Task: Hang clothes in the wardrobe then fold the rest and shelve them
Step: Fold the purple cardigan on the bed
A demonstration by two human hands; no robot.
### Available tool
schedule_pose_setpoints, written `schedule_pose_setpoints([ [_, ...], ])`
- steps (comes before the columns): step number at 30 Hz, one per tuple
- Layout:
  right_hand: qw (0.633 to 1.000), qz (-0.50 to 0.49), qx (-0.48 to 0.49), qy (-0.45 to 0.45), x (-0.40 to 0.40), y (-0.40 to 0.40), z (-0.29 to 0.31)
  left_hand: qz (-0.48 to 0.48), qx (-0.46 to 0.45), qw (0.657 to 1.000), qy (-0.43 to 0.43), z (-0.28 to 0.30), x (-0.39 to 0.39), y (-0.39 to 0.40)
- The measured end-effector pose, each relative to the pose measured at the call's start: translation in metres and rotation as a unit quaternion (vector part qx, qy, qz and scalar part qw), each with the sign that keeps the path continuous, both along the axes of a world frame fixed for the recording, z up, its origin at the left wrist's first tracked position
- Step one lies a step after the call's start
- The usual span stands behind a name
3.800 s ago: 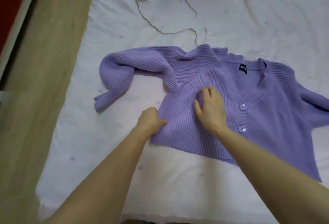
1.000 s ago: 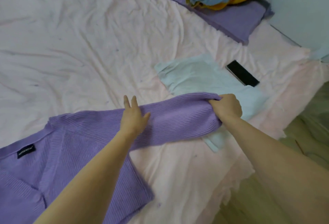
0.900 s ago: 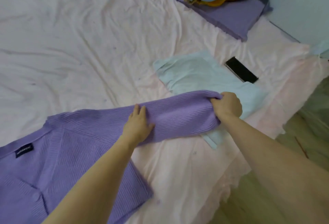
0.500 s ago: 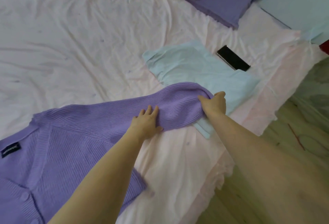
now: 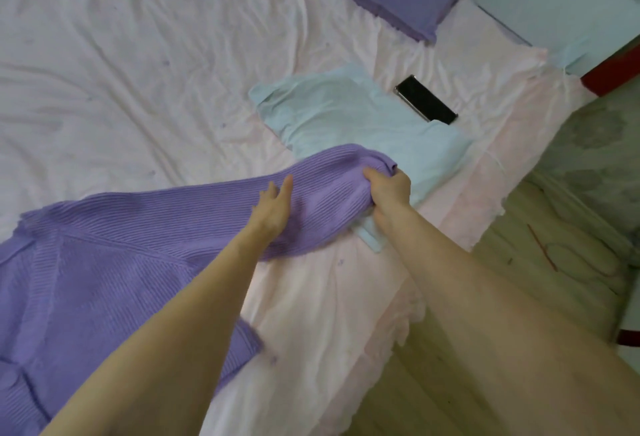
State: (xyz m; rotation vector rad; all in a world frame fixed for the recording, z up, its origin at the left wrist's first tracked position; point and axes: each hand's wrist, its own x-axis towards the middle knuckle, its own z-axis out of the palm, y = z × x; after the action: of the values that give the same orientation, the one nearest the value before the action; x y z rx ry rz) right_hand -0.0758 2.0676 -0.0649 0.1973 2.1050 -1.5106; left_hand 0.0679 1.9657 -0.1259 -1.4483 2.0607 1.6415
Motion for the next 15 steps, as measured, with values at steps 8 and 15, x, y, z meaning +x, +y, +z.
schedule_pose_setpoints([
  [8,0.988,0.011,-0.138,-0.069,0.036,-0.014,0.018,-0.028,-0.209,0.972,-0.099,0.017,0.12,-0.009],
  [15,0.99,0.078,-0.11,-0.038,0.112,-0.039,0.017,-0.297,-0.22,0.905,-0.211,0.012,0.207,0.054],
])
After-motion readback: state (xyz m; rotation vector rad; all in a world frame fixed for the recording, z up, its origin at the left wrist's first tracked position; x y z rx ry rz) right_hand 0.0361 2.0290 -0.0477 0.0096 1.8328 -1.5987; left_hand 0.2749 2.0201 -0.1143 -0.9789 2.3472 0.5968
